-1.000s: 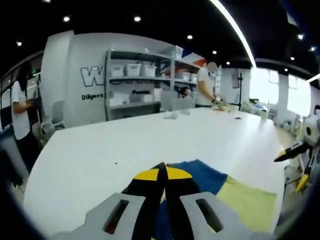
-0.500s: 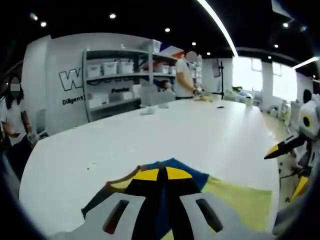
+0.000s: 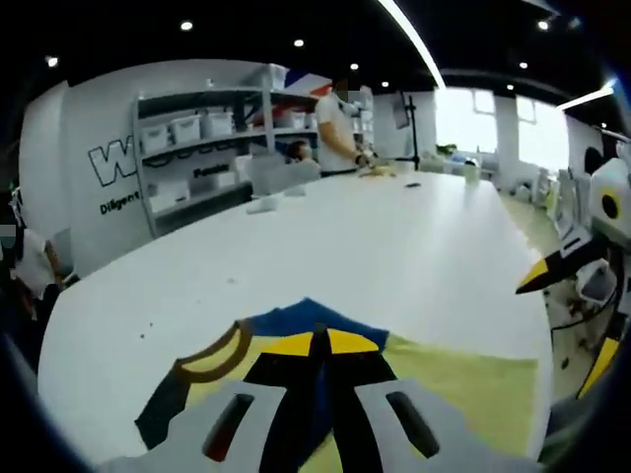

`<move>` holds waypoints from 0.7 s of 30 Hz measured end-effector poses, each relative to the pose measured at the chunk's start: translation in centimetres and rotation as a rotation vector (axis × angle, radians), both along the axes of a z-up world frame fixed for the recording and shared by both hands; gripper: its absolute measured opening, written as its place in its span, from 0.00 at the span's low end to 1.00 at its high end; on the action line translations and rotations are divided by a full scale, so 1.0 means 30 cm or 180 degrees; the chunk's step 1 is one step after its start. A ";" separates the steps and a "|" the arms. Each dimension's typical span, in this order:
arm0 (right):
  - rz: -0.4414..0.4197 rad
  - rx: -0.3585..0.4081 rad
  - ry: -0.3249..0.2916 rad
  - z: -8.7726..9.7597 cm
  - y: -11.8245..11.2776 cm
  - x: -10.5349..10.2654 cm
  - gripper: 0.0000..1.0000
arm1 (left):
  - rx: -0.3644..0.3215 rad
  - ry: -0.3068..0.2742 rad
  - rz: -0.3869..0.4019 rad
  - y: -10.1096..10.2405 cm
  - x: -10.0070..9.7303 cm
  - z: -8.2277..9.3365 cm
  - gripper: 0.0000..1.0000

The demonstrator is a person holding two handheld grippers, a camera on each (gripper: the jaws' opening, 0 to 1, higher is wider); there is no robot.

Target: Fold the garment on the visible template until the final outline fits inside the template.

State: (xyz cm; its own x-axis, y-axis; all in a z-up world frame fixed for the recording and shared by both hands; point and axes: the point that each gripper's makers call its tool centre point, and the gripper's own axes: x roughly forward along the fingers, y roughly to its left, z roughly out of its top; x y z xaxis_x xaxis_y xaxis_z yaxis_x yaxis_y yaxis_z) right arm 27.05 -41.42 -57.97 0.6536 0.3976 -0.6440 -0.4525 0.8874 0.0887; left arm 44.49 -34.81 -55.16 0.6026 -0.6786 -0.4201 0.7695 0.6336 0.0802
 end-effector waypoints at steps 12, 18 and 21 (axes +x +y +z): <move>-0.0038 0.0000 0.0043 -0.017 -0.005 -0.019 0.94 | 0.0148 0.0082 -0.0168 -0.063 -0.049 -0.096 0.01; -0.0046 0.0005 0.0038 -0.016 -0.006 -0.017 0.94 | 0.0043 0.0113 -0.0232 -0.082 -0.059 -0.087 0.01; -0.0050 0.0020 0.0029 -0.012 -0.003 -0.013 0.95 | -0.0018 0.0100 -0.0201 -0.073 -0.052 -0.063 0.19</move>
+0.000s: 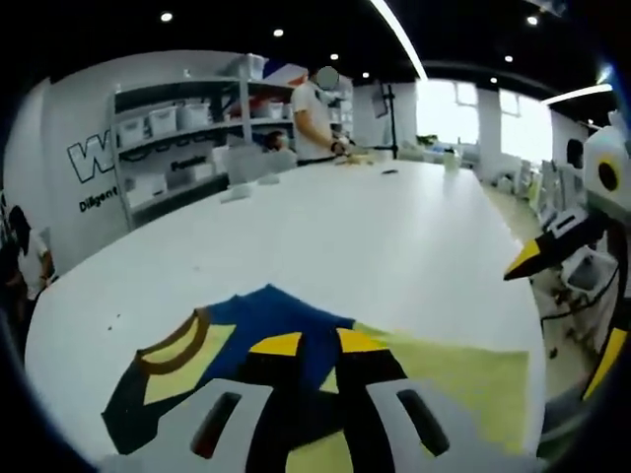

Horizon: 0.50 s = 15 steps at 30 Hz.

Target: Fold the garment on the visible template until the final outline fits inside the template.

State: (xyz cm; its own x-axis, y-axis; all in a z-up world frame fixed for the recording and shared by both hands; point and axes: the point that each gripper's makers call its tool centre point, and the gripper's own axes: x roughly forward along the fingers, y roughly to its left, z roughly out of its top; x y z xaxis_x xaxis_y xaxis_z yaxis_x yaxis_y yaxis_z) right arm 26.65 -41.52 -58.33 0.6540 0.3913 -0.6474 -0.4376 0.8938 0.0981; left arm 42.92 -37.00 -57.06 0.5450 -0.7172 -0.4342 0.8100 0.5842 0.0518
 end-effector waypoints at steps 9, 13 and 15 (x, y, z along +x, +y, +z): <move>0.0049 0.0056 -0.0047 0.008 0.038 0.024 0.95 | -0.0083 -0.0037 0.0238 0.082 0.052 0.031 0.79; 0.0075 0.0057 -0.0058 0.008 0.050 0.034 0.95 | -0.0192 -0.0026 0.0280 0.108 0.060 0.048 0.97; 0.0090 0.0057 -0.0060 0.008 0.057 0.040 0.95 | -0.0249 -0.0035 0.0261 0.120 0.058 0.060 0.99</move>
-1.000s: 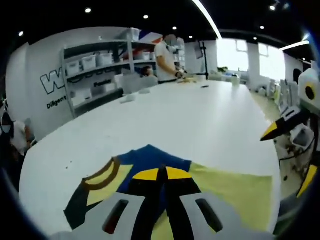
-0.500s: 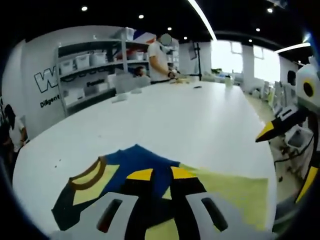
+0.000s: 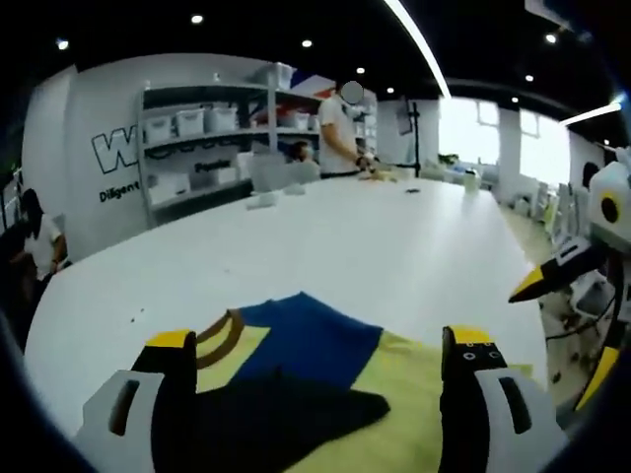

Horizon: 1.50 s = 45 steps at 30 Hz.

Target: Fold the garment on the visible template until the final outline fits inside the template.

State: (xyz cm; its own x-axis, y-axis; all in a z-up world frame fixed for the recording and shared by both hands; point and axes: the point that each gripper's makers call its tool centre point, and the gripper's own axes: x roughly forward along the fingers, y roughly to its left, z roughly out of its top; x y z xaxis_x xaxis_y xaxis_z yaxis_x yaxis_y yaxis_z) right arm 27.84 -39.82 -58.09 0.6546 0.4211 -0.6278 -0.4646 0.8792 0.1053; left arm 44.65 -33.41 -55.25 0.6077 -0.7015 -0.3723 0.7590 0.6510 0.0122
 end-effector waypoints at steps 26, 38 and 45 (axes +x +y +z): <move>0.0338 -0.0115 -0.0292 0.010 0.116 0.168 0.78 | 0.0174 0.0063 0.0390 0.326 0.028 0.010 0.99; 0.0509 -0.0180 -0.0429 -0.004 0.175 0.276 0.62 | 0.0269 0.0212 0.0589 0.466 0.023 -0.076 0.92; 0.0569 -0.0297 -0.0427 -0.054 0.192 0.313 0.54 | 0.0330 0.0327 0.0751 0.535 0.018 -0.139 0.84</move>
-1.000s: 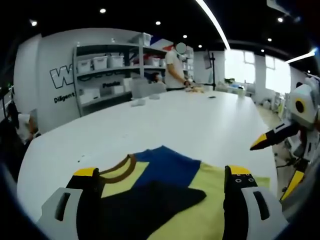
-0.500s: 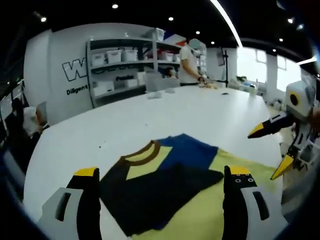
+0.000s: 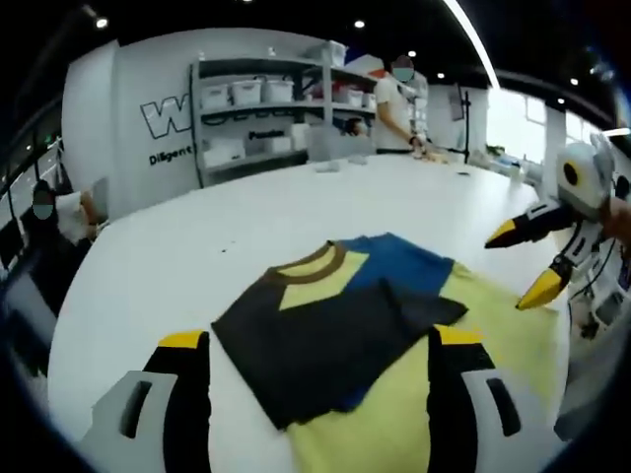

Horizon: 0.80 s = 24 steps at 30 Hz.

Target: Fold the garment on the visible template until the final outline fits inside the template.

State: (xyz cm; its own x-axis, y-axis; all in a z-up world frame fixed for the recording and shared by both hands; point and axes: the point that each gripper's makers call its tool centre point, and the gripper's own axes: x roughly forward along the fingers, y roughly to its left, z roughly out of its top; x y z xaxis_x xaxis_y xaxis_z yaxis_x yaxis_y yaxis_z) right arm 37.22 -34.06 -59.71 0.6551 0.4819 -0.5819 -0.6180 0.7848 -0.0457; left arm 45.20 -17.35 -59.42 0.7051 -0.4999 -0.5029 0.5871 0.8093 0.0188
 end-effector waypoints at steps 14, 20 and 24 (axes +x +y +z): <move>0.0088 -0.0163 0.0052 -0.104 0.031 0.067 0.35 | 0.0106 0.0269 0.0160 0.120 -0.026 -0.169 0.47; 0.0130 -0.0150 0.0026 -0.126 0.058 0.110 0.32 | 0.0059 0.0322 0.0272 0.157 -0.030 -0.214 0.39; 0.0146 -0.0154 0.0031 -0.149 0.079 0.129 0.28 | 0.0062 0.0318 0.0288 0.161 -0.035 -0.218 0.34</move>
